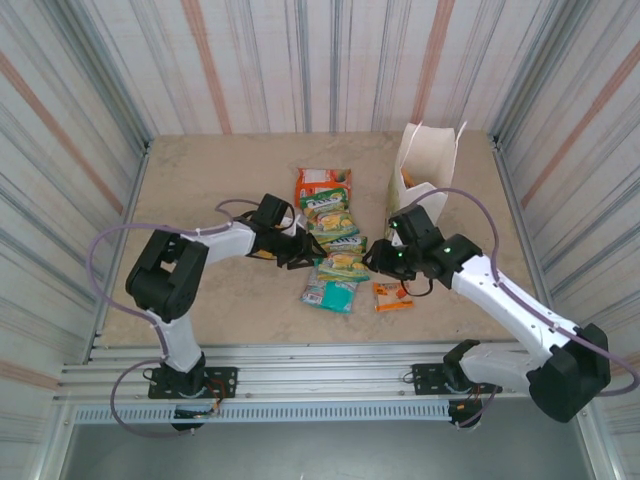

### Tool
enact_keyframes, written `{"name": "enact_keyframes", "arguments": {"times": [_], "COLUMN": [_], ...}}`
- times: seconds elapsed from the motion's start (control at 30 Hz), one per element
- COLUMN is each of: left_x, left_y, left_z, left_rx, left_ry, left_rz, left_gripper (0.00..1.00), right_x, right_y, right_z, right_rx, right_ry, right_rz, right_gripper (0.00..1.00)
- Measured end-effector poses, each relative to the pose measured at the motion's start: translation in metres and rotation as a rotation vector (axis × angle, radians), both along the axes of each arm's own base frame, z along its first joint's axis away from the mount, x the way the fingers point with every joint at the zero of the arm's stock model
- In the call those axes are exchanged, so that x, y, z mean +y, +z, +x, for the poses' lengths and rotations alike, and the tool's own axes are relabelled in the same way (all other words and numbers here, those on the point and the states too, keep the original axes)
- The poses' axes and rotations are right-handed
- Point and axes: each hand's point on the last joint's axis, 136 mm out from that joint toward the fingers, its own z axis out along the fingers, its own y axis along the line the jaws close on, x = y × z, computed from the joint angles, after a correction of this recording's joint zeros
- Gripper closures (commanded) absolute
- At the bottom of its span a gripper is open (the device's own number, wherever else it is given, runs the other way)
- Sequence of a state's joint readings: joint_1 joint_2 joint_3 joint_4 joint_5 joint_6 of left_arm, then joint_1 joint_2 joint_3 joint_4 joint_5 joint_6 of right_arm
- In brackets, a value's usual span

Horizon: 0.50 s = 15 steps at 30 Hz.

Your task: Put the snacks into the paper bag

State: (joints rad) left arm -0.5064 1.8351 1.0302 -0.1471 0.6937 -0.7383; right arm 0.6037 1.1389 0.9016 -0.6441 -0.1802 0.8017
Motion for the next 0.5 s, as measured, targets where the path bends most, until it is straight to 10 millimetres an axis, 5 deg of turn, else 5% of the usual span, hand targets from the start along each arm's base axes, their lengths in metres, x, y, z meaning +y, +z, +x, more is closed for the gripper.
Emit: {"name": "enact_keyframes", "arguments": {"times": [0.3,0.5], "left_x": [-0.017,-0.028], "left_y": [-0.005,-0.013], "left_z": [0.016,0.02], "left_rx": [0.005,0.016], "left_ry": [-0.007,-0.023], "left_rz": [-0.04,-0.052], "left_gripper": [0.52,0.74], "right_x": [0.002,0.0], "right_y": [-0.006,0.0], "right_z": [0.003,0.005], "right_rx": [-0.011,-0.038], "right_ry": [-0.001,-0.012], "right_rz": [0.001,0.005], "right_gripper": [0.49,0.49]}}
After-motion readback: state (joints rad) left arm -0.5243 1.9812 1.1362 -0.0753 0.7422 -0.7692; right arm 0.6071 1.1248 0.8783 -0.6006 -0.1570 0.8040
